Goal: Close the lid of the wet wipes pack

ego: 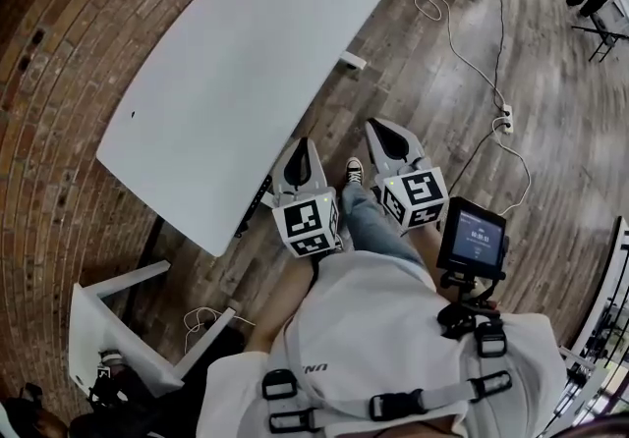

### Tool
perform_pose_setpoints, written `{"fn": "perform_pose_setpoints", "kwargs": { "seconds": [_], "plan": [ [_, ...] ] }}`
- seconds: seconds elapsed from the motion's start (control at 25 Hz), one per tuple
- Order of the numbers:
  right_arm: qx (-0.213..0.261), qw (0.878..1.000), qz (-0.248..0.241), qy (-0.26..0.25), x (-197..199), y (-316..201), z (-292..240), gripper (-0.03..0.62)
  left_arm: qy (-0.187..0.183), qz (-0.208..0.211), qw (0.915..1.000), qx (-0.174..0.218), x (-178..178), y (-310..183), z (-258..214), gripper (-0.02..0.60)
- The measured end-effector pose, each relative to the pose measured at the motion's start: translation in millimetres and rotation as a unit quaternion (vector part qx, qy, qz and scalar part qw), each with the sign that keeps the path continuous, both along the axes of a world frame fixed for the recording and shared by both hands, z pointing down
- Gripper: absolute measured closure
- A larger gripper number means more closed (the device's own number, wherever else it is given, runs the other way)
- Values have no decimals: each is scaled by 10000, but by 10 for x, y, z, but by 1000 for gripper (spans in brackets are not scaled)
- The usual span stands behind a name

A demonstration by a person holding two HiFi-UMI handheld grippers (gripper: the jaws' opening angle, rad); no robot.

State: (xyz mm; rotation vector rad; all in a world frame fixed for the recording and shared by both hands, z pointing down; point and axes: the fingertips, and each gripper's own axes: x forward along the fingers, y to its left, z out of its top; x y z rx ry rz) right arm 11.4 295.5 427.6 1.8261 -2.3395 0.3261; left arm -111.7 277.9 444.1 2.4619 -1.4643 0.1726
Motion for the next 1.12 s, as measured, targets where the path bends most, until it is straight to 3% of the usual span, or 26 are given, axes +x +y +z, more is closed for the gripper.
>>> {"fn": "perform_pose_setpoints", "kwargs": {
  "seconds": [0.64,1.12],
  "plan": [
    [140,9966,-802,113,963,-2333,-181,588,-23,-689,9976,58,930,-2170,-147,581],
    [112,9954,-952,-34,994,-3395,-66,588,-135,-730,9972,122,1119,-3271,-133,581]
  ]
}}
